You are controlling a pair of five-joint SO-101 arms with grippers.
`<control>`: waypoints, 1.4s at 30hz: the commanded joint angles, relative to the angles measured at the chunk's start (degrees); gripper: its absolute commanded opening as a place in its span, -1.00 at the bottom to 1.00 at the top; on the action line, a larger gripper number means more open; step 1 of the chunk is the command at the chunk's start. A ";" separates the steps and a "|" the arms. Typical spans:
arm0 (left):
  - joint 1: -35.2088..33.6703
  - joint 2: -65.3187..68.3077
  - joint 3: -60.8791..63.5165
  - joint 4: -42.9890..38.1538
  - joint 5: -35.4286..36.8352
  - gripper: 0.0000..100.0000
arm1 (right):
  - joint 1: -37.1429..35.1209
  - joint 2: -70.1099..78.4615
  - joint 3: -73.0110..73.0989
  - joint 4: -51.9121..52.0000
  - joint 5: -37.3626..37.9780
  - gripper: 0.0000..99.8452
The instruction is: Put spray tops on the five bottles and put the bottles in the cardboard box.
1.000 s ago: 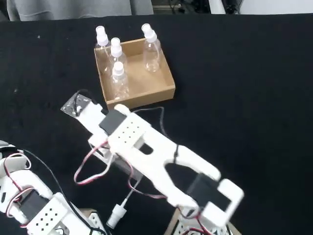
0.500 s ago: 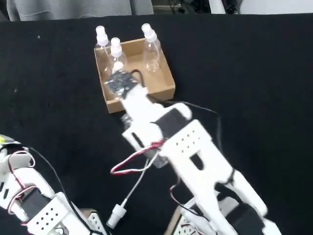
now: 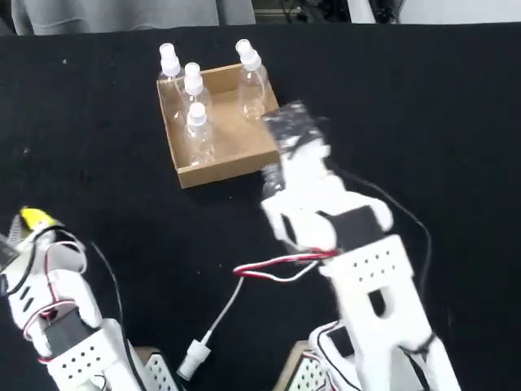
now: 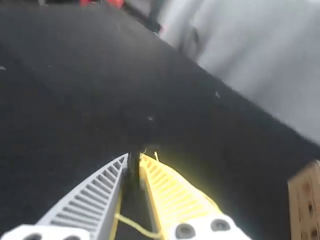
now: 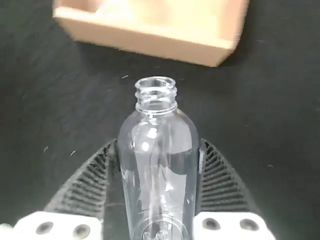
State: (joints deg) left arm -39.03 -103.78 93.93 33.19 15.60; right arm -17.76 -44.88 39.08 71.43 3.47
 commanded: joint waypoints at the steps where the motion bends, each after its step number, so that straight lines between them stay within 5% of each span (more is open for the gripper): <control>1: 7.16 -0.62 -6.99 6.33 -6.42 -0.90 | 7.12 -4.97 1.10 -4.48 -0.09 -0.84; 11: 19.82 -0.18 -15.60 21.01 -12.66 -0.75 | 16.44 -7.43 5.76 -15.38 -3.60 -0.85; 27: 44.26 0.00 -20.97 34.37 -20.13 -0.75 | 19.96 -7.52 5.85 -17.41 -3.60 -0.94; 42: 61.49 13.98 -21.23 34.55 -21.63 -0.66 | 20.13 -7.25 5.85 -17.67 -3.60 -0.94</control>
State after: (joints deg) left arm 17.32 -96.22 76.35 68.09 -5.76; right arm 1.14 -50.33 44.88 55.96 0.31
